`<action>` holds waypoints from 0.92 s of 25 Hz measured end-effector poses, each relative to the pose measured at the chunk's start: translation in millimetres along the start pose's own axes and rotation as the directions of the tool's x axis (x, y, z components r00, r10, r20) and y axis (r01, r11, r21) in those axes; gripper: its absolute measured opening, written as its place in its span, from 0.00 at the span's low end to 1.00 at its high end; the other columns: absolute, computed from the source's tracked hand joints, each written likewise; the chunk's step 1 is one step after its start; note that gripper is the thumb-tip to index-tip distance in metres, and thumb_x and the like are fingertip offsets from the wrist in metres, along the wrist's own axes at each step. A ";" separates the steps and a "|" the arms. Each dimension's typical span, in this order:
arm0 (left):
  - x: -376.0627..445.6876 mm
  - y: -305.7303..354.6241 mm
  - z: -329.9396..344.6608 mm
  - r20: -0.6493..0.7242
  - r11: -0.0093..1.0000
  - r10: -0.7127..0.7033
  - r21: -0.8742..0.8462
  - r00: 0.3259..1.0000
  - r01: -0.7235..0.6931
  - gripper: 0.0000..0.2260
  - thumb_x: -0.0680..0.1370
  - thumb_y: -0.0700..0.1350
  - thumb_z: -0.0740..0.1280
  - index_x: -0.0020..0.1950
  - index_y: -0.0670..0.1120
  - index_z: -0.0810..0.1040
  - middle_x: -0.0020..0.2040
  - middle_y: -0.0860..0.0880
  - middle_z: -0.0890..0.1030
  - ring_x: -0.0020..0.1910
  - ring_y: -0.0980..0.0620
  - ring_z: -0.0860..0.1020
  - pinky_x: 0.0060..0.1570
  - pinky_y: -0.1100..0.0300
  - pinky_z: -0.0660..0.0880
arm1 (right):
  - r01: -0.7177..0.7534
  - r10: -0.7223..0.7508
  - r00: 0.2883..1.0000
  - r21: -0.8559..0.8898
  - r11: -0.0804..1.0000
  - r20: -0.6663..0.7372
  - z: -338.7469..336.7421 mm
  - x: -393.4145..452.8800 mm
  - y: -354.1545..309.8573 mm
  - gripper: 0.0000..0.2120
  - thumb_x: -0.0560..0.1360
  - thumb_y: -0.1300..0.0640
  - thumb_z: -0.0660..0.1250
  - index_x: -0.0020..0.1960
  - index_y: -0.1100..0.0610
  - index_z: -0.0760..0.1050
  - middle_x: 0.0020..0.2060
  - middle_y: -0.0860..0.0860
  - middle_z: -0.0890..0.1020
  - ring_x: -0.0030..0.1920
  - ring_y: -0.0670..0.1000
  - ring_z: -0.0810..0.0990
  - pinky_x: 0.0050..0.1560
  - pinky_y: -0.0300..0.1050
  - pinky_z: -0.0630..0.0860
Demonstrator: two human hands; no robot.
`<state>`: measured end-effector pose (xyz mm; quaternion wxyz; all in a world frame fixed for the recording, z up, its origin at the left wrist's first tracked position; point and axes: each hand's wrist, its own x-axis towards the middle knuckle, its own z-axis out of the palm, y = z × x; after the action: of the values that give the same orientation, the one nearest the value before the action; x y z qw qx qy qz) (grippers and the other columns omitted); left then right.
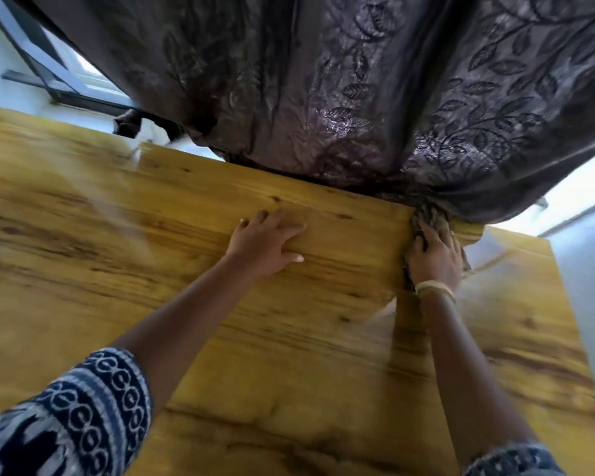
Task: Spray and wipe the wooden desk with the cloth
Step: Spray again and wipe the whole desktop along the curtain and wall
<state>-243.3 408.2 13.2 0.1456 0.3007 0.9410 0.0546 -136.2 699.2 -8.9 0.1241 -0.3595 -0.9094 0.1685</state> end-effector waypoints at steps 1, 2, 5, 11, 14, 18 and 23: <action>0.0 2.0 -0.4 0.005 1.000 -0.001 0.002 1.000 0.001 0.30 0.77 0.66 0.60 0.77 0.65 0.56 0.80 0.51 0.52 0.78 0.43 0.52 0.73 0.39 0.55 | -0.080 0.079 0.996 -0.006 0.997 -0.037 -5.8 -16.8 11.9 0.21 0.79 0.51 0.58 0.72 0.46 0.70 0.76 0.52 0.65 0.76 0.55 0.59 0.76 0.49 0.53; 0.0 3.1 0.0 0.006 1.000 0.004 0.001 1.000 -0.004 0.29 0.77 0.66 0.60 0.77 0.65 0.57 0.80 0.51 0.52 0.78 0.43 0.51 0.74 0.40 0.54 | -0.164 0.161 0.984 -0.024 0.986 -0.076 -10.0 -32.0 22.1 0.21 0.79 0.51 0.58 0.73 0.47 0.70 0.76 0.53 0.65 0.76 0.57 0.59 0.75 0.49 0.52; -8.7 -8.0 0.8 -0.077 0.991 -0.010 -0.137 0.997 0.000 0.26 0.78 0.62 0.62 0.76 0.61 0.63 0.80 0.50 0.55 0.78 0.46 0.56 0.75 0.42 0.56 | -0.436 0.424 0.896 -0.086 0.896 -0.128 -9.8 -51.0 23.3 0.24 0.80 0.49 0.55 0.75 0.50 0.65 0.75 0.59 0.63 0.76 0.62 0.57 0.75 0.55 0.50; -79.4 -116.4 3.5 -0.359 0.962 -0.220 -0.231 0.907 0.143 0.20 0.78 0.49 0.66 0.70 0.55 0.73 0.74 0.48 0.69 0.73 0.46 0.67 0.69 0.44 0.63 | -0.187 0.193 0.980 -0.101 0.977 0.055 43.9 -75.8 -108.2 0.27 0.79 0.46 0.55 0.77 0.51 0.61 0.77 0.61 0.57 0.77 0.65 0.52 0.76 0.60 0.51; -127.5 -180.6 -4.5 -0.403 0.892 -0.424 -0.337 0.811 0.299 0.17 0.75 0.43 0.69 0.64 0.49 0.80 0.66 0.42 0.77 0.63 0.42 0.77 0.62 0.46 0.72 | 0.015 -0.008 0.987 -0.044 0.999 0.160 79.3 -96.1 -203.4 0.27 0.79 0.48 0.55 0.77 0.51 0.59 0.78 0.59 0.54 0.77 0.64 0.51 0.76 0.60 0.51; -185.5 -258.8 -12.9 -0.372 0.785 -0.582 -0.491 0.723 0.379 0.11 0.76 0.40 0.68 0.57 0.45 0.83 0.54 0.42 0.83 0.53 0.40 0.80 0.54 0.51 0.75 | 0.227 -0.222 0.942 0.012 0.974 0.252 126.0 -140.0 -331.0 0.27 0.78 0.49 0.56 0.77 0.51 0.61 0.78 0.58 0.56 0.77 0.64 0.52 0.76 0.59 0.51; -240.3 -327.1 -18.9 -0.378 0.726 -0.629 -0.597 0.679 0.340 0.09 0.79 0.42 0.66 0.56 0.44 0.83 0.51 0.45 0.85 0.52 0.46 0.81 0.52 0.55 0.74 | 0.400 -0.402 0.847 0.081 0.913 0.346 175.8 -195.1 -466.8 0.26 0.79 0.48 0.55 0.77 0.49 0.62 0.77 0.57 0.59 0.77 0.62 0.52 0.76 0.58 0.49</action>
<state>-242.3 2.0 26.9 -0.0565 -0.0454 0.9416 0.3290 -344.2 205.6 -5.0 -0.0089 -0.1248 -0.9710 0.2037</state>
